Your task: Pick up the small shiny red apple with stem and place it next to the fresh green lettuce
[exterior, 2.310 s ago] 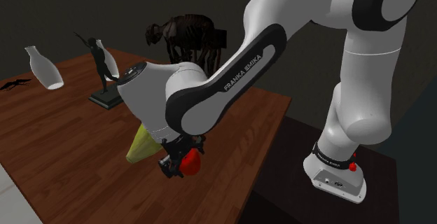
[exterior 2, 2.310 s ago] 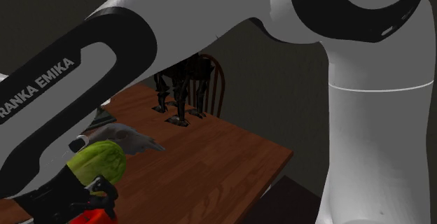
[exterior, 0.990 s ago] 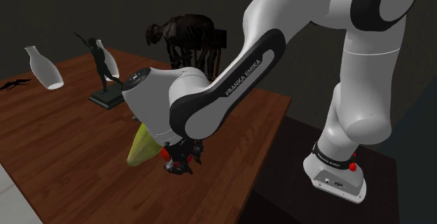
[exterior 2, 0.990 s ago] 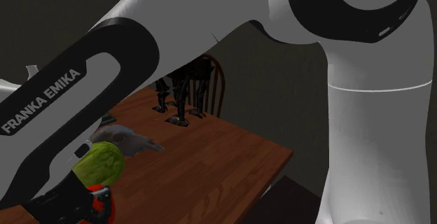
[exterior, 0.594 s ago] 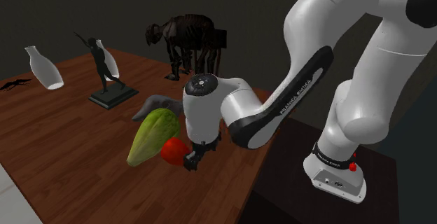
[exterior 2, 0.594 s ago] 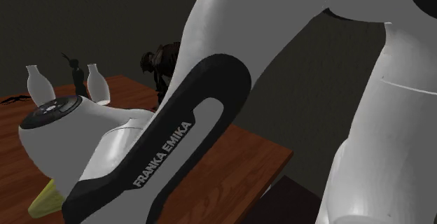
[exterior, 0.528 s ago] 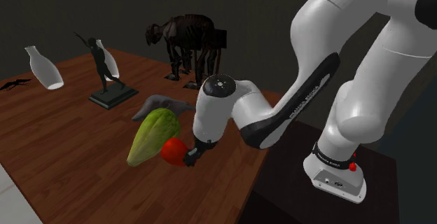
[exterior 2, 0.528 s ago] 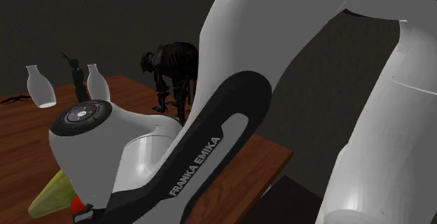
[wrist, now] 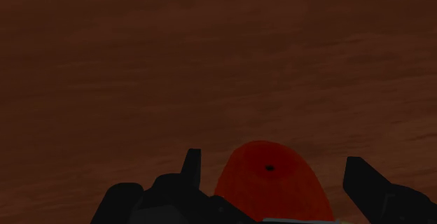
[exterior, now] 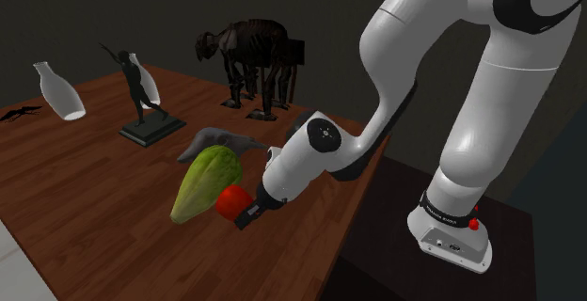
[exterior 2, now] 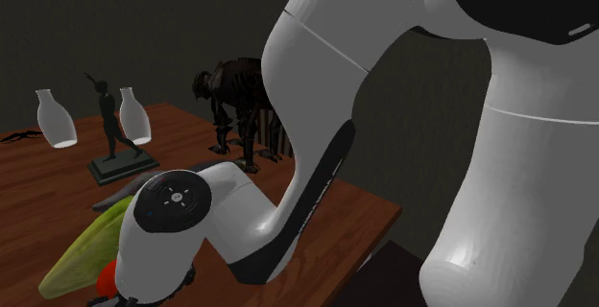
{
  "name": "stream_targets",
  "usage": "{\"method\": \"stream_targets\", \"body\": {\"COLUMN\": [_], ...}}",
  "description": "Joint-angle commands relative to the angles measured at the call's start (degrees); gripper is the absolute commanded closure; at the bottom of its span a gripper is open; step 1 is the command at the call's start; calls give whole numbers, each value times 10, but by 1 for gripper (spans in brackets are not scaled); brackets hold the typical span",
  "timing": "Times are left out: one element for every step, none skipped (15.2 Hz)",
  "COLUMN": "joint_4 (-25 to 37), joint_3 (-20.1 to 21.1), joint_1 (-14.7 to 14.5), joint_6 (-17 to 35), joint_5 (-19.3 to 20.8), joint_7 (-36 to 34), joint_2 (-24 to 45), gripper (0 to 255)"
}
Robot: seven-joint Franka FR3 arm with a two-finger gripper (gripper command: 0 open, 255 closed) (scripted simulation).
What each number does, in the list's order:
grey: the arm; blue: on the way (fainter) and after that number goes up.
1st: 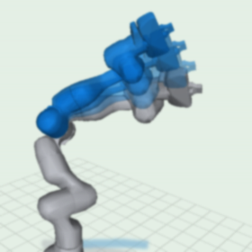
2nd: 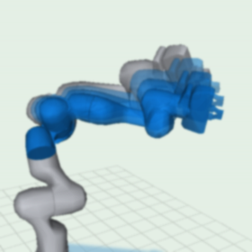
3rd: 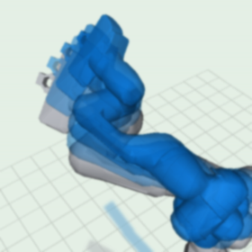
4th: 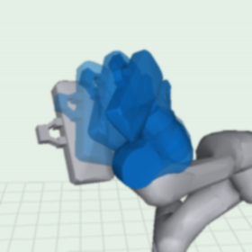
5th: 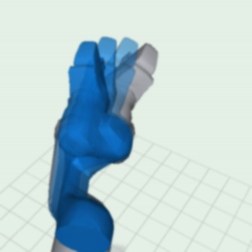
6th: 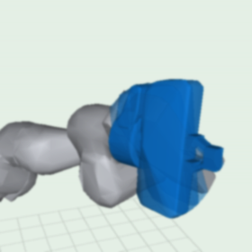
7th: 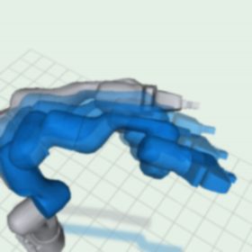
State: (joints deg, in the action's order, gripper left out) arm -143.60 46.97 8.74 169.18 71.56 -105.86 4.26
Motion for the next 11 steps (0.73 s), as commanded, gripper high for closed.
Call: {"method": "stream_targets", "body": {"joint_4": [15, 15, 15, 15, 15, 15, 15, 15, 15, 15, 15], "joint_3": [-8, -8, -9, -9, -9, -9, -9, -9, -9, -9, -9], "joint_1": [-6, -7, -7, -7, -7, -7, -7, -7, -7, -7, -7], "joint_6": [-11, -11, -11, -11, -11, -11, -11, -11, -11, -11, -11], "joint_5": [52, 52, 52, 52, 52, 52, 52, 52, 52, 52, 52], "joint_7": [-39, -39, -39, -39, -39, -39, -39, -39, -39, -39, -39], "joint_2": [24, 24, 24, 24, 24, 24, 24, 24, 24, 24, 24], "gripper": [0, 0, 0, 0, 0, 0, 0, 0, 255, 255, 255]}}
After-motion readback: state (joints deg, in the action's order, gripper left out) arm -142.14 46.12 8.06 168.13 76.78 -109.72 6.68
